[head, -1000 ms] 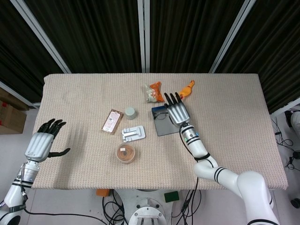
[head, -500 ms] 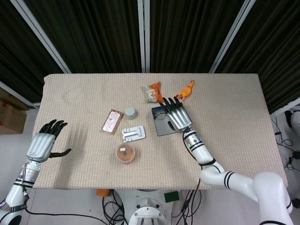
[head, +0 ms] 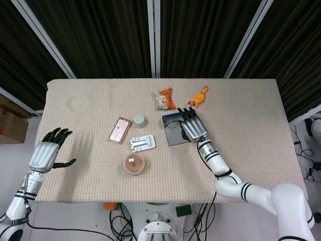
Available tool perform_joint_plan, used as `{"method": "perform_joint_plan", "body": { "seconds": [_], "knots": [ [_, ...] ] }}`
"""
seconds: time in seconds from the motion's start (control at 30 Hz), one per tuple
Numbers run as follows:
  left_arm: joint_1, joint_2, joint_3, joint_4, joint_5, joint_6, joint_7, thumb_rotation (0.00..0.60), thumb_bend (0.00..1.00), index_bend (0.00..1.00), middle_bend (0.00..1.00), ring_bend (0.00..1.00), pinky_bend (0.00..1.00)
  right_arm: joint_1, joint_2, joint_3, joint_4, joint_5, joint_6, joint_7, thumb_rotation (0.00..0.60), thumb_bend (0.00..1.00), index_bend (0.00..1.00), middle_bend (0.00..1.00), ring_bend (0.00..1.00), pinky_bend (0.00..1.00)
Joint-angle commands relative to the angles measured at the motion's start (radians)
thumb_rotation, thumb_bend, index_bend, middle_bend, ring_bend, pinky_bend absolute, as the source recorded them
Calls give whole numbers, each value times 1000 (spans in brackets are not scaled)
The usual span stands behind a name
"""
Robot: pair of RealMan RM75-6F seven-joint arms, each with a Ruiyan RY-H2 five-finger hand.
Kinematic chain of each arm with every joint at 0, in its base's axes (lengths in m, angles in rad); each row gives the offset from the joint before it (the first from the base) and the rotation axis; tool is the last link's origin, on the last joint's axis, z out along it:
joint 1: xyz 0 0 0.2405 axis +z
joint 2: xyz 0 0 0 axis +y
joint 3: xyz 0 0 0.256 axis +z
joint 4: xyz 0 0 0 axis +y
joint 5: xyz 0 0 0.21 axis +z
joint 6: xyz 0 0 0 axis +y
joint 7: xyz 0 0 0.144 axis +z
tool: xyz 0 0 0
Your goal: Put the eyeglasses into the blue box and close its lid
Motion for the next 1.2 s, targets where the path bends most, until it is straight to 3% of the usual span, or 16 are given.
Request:
{"method": "perform_joint_plan", "body": {
  "seconds": [0.03, 0.9, 1.03, 1.2],
  "knots": [
    [-1, 0, 0, 0, 0, -1, 0, 428, 131, 141, 99, 52, 154, 7, -16, 4, 20, 26, -16, -17, 397, 882, 443, 0, 0, 0],
    [9, -1, 2, 18, -13, -3, -20, 426, 132, 141, 99, 52, 154, 38, -91, 14, 126, 89, -31, -77, 397, 856, 208, 0, 0, 0],
    [9, -2, 3, 18, -11, -2, -20, 430, 132, 142, 99, 52, 154, 22, -70, -2, 93, 65, -13, -61, 398, 849, 206, 0, 0, 0],
    [10, 0, 4, 14, -9, -1, -19, 426, 132, 142, 99, 52, 155, -41, 19, -45, -63, 42, 47, -81, 393, 804, 126, 0, 0, 0]
  ]
}}
